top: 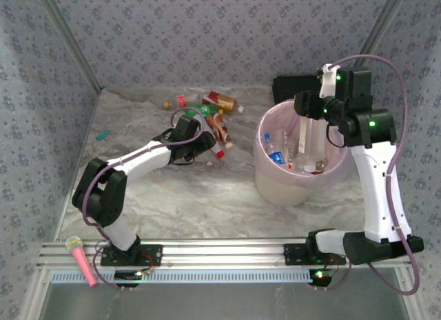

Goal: Put the plastic bottles in the bin

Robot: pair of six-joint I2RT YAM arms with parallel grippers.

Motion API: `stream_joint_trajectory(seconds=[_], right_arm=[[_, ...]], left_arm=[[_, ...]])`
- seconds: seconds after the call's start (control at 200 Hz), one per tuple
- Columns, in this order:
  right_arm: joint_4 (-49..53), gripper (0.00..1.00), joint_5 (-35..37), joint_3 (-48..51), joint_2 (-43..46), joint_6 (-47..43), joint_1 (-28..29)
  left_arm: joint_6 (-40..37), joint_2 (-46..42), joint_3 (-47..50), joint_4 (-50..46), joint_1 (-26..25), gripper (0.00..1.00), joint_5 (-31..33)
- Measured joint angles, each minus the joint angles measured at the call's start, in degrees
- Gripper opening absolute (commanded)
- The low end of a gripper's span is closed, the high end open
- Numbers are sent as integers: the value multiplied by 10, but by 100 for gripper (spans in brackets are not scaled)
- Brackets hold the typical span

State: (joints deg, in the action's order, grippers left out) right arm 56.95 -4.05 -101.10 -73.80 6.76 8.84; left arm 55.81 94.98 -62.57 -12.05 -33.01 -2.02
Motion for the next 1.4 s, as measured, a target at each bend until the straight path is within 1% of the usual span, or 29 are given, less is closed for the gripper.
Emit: stream_joint_trajectory(seconds=[0.14, 0.165, 0.28, 0.375, 0.425, 0.53, 0.65, 0.74, 0.825, 0.979, 1.064, 1.154, 1.264, 1.399], right_arm=[[21, 55, 23, 37, -12, -10, 2], [27, 57, 29, 40, -16, -13, 2], [44, 74, 53, 45, -34, -26, 1], [59, 81, 65, 44, -37, -36, 0], [67, 83, 71, 38, -37, -41, 0], [83, 82, 82, 5, -40, -47, 1], [84, 75, 90, -27, -38, -45, 12], [84, 68, 90, -21, -35, -43, 27], [85, 64, 82, 7, -35, -36, 33], [80, 63, 70, 73, -34, -25, 23], [79, 63, 60, 81, -31, -21, 21], [70, 63, 49, 81, -17, -19, 20], [63, 64, 38, 81, 5, -17, 20], [55, 65, 29, 81, 17, -16, 19]], left_arm=[[0, 0, 0, 0, 0, 78, 0], [1, 0, 0, 0, 0, 78, 0], [4, 7, -6, 1, 0, 80, 0], [5, 19, -12, 2, 0, 81, 0], [5, 25, -14, 1, 0, 81, 0], [7, 34, -15, 0, 0, 81, 2], [13, 44, -15, 1, 0, 79, 4], [16, 53, -15, 3, 0, 79, 4], [19, 63, -16, 3, 0, 79, 3], [24, 80, -19, 3, 0, 80, -1], [27, 88, -26, 7, 0, 86, -3], [31, 99, -35, 16, -1, 88, -5], [32, 125, -65, 17, -8, 88, -5], [30, 158, -97, 15, -13, 83, 0]])
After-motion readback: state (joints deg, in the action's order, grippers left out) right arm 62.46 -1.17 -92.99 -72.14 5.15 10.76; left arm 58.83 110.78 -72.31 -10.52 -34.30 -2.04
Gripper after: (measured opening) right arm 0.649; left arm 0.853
